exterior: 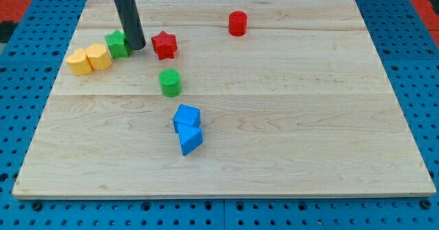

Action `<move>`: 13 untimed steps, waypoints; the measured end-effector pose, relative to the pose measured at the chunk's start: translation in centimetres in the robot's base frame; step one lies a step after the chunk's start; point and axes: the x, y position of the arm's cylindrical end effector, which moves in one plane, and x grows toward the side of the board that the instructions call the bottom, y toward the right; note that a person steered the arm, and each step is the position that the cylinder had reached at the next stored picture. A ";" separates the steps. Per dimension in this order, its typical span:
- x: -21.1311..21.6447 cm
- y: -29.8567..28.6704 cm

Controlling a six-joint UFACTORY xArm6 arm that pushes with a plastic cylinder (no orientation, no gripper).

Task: Move the red star into the green circle

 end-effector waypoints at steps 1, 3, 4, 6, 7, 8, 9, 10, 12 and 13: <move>-1.8 -0.8; -2.4 -3.8; -2.4 -1.1; 0.1 6.0; 2.8 5.6; 5.7 6.1; 6.2 6.3; 6.3 6.4; 4.9 6.8; 4.9 6.8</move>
